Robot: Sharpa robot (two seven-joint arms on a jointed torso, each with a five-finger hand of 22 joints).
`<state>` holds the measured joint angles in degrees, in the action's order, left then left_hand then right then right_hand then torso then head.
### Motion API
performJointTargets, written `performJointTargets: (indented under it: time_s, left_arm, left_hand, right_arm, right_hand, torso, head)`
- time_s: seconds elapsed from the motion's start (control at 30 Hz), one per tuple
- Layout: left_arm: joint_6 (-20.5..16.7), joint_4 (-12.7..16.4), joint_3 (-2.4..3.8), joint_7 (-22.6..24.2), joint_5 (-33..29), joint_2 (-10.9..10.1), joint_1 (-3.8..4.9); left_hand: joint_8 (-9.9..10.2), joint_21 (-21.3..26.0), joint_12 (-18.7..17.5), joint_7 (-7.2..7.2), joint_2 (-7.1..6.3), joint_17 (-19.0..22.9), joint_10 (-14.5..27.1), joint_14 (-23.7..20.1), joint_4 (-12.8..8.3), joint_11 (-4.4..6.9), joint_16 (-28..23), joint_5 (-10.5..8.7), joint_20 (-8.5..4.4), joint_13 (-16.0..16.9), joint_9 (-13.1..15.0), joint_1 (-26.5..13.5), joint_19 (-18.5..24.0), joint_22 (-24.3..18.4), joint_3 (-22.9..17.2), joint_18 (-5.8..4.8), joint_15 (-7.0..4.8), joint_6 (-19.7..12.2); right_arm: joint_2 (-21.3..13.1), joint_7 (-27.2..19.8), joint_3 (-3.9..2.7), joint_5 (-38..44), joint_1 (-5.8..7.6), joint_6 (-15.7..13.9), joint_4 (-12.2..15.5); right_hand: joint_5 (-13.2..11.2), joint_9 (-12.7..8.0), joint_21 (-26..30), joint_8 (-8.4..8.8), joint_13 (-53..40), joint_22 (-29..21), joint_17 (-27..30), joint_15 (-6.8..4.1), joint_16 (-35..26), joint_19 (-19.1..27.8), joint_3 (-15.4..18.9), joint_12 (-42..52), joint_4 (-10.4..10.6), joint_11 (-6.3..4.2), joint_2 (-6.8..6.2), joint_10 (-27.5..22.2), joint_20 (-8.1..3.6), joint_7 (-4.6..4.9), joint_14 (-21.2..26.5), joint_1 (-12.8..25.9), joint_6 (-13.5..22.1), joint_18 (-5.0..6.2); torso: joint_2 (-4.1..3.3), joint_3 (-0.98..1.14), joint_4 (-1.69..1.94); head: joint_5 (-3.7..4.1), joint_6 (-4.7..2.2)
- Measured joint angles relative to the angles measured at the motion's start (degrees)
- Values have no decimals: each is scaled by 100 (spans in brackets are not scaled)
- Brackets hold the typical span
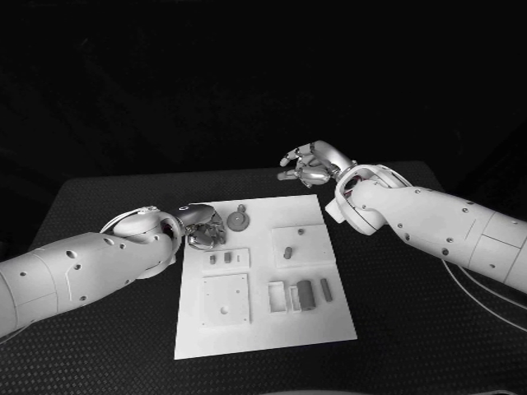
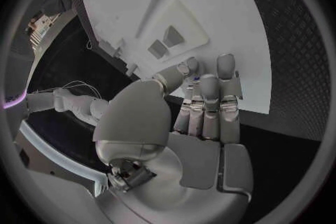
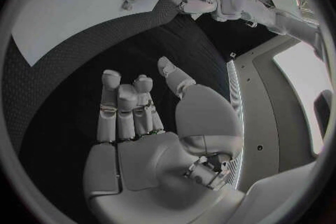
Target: Assemble the parts on the task board
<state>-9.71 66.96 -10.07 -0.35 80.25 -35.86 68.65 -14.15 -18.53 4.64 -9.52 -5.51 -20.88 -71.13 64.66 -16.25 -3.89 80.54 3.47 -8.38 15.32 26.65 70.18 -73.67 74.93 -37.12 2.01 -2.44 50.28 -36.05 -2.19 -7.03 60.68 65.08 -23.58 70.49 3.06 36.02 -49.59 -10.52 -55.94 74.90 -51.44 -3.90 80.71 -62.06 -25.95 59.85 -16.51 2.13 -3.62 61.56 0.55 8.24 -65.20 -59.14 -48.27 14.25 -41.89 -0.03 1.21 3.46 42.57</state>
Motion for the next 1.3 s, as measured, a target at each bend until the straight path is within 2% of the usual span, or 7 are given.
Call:
performJointTargets:
  time_s: [0.53,0.9,0.97,1.03,1.1,1.23,1.3]
  left_arm:
    - [-33,5,3,0,-57,-77,-3]
    - [-192,-9,2,-1,-143,-200,-9]
    - [-247,-13,7,3,-284,-279,-9]
    - [-321,-80,37,25,-593,-360,-12]
    - [-388,-158,114,56,-952,-409,-14]
    - [-527,-196,232,205,-1976,-563,13]
    - [-555,-188,243,301,-2427,-653,29]
  left_hand:
    - [85,8,40,-17,-23,-14,64,-19,-16,-39,0,-34,9,62,-51,23,8,0,16,7,19,-345]
    - [156,29,63,11,-114,-15,114,-49,31,-50,-7,-33,37,104,-71,-9,34,0,63,11,41,-577]
    - [110,119,60,-26,-174,11,237,-181,44,-82,-117,-33,111,104,-54,-70,133,0,76,20,74,-549]
    - [76,242,-32,-140,-243,81,449,-343,68,-158,-264,-33,160,74,-29,-139,321,0,89,23,155,-522]
    - [39,402,-72,-181,-279,167,624,-541,106,-235,-459,-33,244,39,-14,-181,535,-33,52,23,224,-507]
    - [-50,807,-71,-212,-225,386,829,-927,133,-359,-984,-33,389,15,26,-410,969,-258,184,20,352,-472]
    - [-88,956,-35,-213,-218,467,840,-1035,108,-370,-1186,-33,421,21,35,-477,1099,-363,253,23,378,-471]
  right_arm:
    - [-22,3,0,0,0,26,-10]
    - [-95,10,0,67,-1,111,-47]
    - [-99,18,0,103,-1,162,-92]
    - [-102,30,2,158,-1,230,-157]
    - [-115,41,3,212,-1,288,-199]
    - [-169,58,18,391,-2,428,-257]
    - [-201,59,34,499,-1,494,-258]
  right_hand:
    - [0,0,0,21,4,0,0,1,0,2,0,0,0,0,-24,0,2,-9,1,24,9,0]
    - [0,0,0,20,9,0,5,2,0,-7,0,0,0,0,-23,0,-7,-10,2,24,10,0]
    - [0,0,0,20,9,0,5,2,0,-19,0,0,0,0,-23,0,-3,-10,2,24,10,0]
    - [0,0,25,20,22,0,11,3,0,-20,0,0,0,0,-23,0,-3,-10,3,24,10,0]
    - [0,0,65,20,78,0,38,6,-23,-4,0,-57,0,16,-23,-17,-12,-19,6,24,19,0]
    - [0,10,250,20,338,-20,212,11,-324,182,-46,-383,-9,30,-24,-120,73,28,120,24,70,0]
    - [0,21,380,20,517,-89,366,15,-569,269,-72,-625,7,16,-23,-161,137,36,140,24,74,41]
  torso:
    - [2,-2,-1]
    - [1,-7,6]
    - [1,-8,5]
    - [1,-7,2]
    - [3,-5,-5]
    - [7,2,-2]
    - [7,3,-2]
  head:
    - [2,-40]
    - [-4,-66]
    - [-13,-78]
    - [-26,-93]
    - [-32,-106]
    - [-27,-141]
    - [-26,-157]
